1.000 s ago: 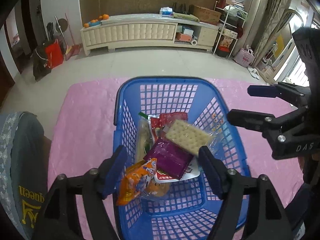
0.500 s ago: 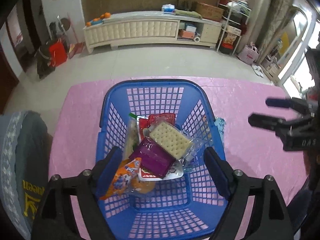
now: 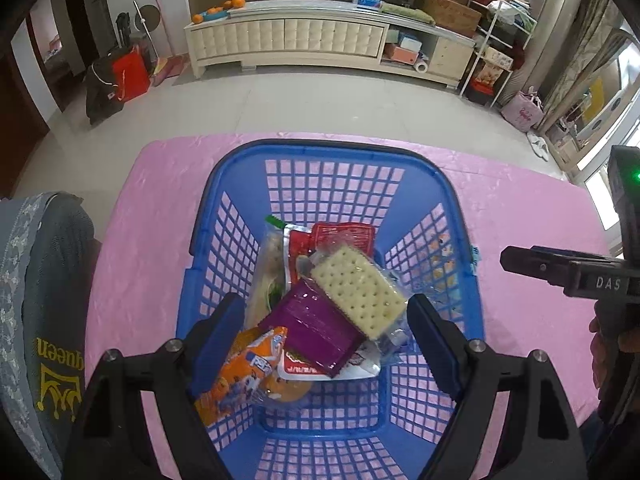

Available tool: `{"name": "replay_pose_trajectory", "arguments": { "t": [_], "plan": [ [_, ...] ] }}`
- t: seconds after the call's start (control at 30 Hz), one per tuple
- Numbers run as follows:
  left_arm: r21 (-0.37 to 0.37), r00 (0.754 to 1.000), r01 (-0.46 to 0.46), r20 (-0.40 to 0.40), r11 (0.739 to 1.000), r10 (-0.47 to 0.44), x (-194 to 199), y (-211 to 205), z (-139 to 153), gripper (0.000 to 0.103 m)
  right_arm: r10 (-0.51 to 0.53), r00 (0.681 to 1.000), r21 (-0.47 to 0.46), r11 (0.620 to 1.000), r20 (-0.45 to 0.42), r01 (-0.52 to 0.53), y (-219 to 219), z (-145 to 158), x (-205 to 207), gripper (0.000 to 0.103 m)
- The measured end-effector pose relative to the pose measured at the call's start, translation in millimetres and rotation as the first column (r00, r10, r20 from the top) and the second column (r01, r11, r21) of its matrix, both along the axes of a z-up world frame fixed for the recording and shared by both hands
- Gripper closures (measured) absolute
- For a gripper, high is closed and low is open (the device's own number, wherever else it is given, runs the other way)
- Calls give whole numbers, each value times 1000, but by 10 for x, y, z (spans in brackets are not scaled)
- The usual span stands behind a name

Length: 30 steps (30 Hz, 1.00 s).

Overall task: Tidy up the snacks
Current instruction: 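Grasp the light-blue bread pack with the right tool, then carry the light-blue bread pack into the basket and open the right tool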

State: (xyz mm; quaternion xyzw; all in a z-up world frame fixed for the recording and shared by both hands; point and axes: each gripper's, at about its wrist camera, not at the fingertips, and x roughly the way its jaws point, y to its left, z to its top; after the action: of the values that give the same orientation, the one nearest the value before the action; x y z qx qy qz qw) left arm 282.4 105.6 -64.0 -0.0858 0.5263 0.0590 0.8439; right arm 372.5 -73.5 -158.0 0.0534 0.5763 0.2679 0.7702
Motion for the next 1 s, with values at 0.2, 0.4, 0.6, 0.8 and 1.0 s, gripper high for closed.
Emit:
{"name": "replay_pose_trajectory", "arguments": {
  "t": [0.2,0.4,0.6,0.8,1.0],
  "plan": [
    [14,1000,0,-17,1000,0,90,68,-91,21,-43,996,13,999,-74,44,26,-282,162,12],
    [4,999,-7,-42,1000,7,162,60,-194,21,-68,985,44,996,-157,76,63,-582,242,44],
    [-2,999,12,-37,1000,-12,196,10,-249,21,-77,985,51,995,-155,86,24,-674,231,71],
    [-1,998,31,-47,1000,-31,84,-14,-281,21,-13,997,51,999,-77,16,-3,-485,121,86],
    [-20,999,32,-28,999,-33,-63,-31,-219,21,23,1000,24,999,6,-23,-10,-221,-104,93]
  ]
}}
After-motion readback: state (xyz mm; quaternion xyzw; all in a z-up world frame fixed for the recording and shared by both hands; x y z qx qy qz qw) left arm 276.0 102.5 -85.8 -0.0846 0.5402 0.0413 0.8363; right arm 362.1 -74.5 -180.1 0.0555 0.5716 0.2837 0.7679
